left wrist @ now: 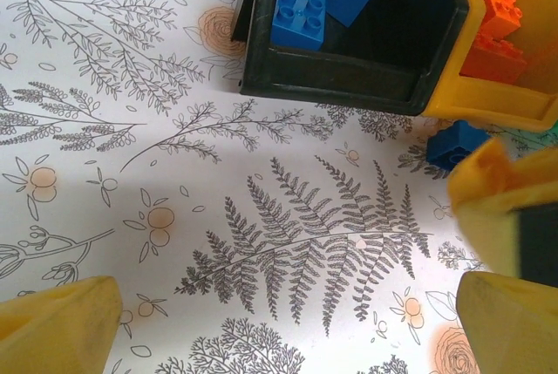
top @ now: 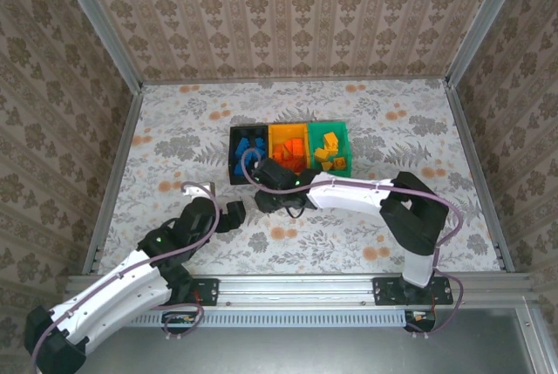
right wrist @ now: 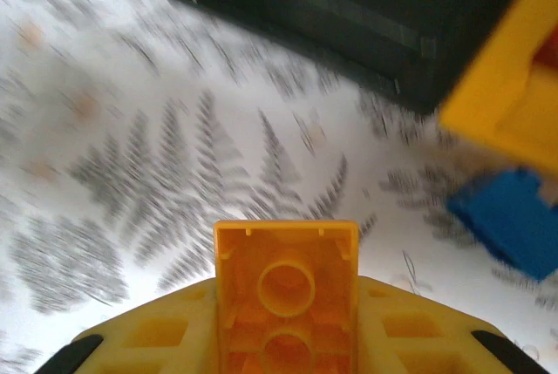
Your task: Sort the legos into containers by color
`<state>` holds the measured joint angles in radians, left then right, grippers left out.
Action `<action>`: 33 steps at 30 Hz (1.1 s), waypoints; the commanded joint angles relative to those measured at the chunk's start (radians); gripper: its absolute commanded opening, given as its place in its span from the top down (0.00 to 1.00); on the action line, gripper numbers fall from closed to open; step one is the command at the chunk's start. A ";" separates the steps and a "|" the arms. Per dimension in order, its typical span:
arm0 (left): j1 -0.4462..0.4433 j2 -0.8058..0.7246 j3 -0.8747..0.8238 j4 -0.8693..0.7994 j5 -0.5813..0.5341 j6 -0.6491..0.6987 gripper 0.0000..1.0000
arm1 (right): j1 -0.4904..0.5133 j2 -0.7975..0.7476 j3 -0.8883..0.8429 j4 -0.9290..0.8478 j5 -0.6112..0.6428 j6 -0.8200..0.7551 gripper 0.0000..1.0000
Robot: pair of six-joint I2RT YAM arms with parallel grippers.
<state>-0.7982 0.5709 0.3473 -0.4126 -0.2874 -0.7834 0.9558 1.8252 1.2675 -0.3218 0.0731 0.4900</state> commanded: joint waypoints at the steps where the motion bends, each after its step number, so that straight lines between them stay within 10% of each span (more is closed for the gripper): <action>1: 0.006 -0.014 -0.015 -0.008 0.003 -0.021 0.00 | -0.018 0.001 0.133 -0.002 0.017 -0.027 0.68; 15: 0.008 -0.096 -0.017 -0.088 0.006 -0.045 0.00 | -0.142 0.406 0.720 -0.120 0.104 -0.010 0.62; 20: 0.009 -0.121 -0.018 -0.116 0.001 -0.048 0.00 | -0.150 0.433 0.808 -0.121 0.104 -0.035 0.44; 33: 0.012 -0.123 -0.010 -0.110 -0.010 -0.039 0.00 | -0.125 0.070 0.310 0.046 0.065 0.013 0.30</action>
<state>-0.7948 0.4561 0.3401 -0.5098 -0.2855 -0.8097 0.8124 2.0502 1.7504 -0.3653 0.1474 0.4740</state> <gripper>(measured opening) 0.997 0.689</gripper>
